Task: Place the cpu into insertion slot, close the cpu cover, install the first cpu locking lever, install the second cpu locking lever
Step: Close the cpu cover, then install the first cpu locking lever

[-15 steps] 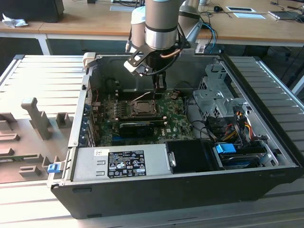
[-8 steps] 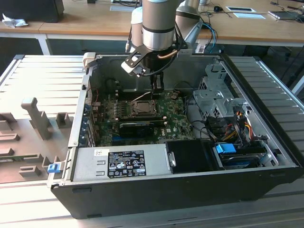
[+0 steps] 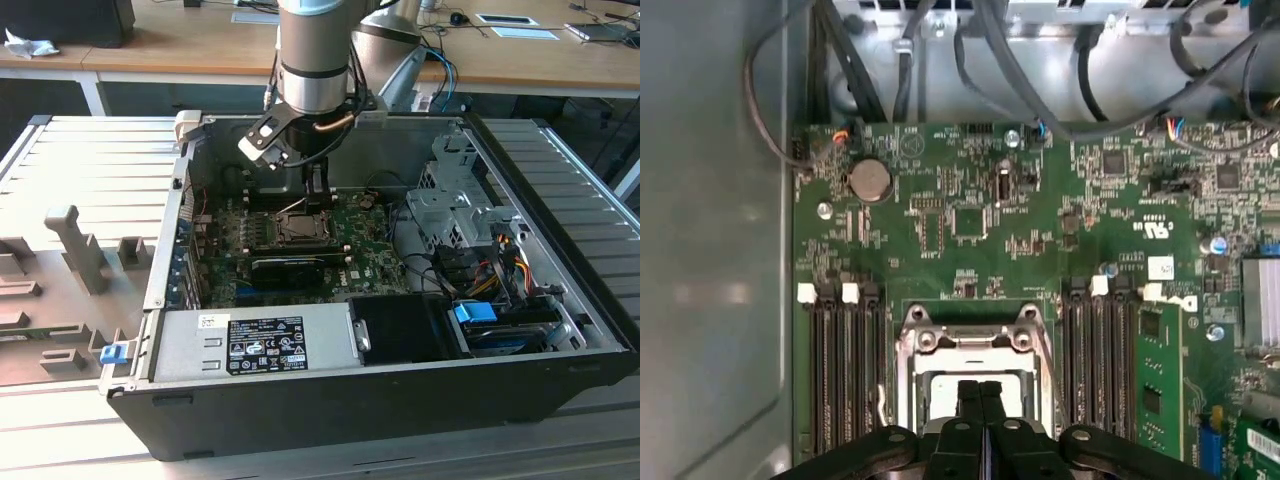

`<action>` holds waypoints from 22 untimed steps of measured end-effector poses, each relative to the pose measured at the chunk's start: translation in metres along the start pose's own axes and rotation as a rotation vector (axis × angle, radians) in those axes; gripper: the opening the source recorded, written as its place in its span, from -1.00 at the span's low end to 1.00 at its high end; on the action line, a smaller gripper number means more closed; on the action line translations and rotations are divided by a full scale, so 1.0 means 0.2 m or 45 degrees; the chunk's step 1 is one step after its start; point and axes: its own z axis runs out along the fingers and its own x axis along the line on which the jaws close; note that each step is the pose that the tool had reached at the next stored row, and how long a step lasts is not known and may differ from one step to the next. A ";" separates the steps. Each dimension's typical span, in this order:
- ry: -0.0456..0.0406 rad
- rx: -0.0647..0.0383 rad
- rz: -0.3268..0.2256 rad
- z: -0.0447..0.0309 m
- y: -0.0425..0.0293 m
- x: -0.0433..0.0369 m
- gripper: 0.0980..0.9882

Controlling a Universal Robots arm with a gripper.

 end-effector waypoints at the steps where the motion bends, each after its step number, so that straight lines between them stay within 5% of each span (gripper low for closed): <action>1: 0.000 0.000 -0.003 0.000 -0.015 0.000 -0.98; 10: 0.000 0.000 -0.003 -0.002 -0.058 -0.001 -0.98; 22: 0.000 0.000 -0.003 -0.028 -0.058 -0.001 -0.98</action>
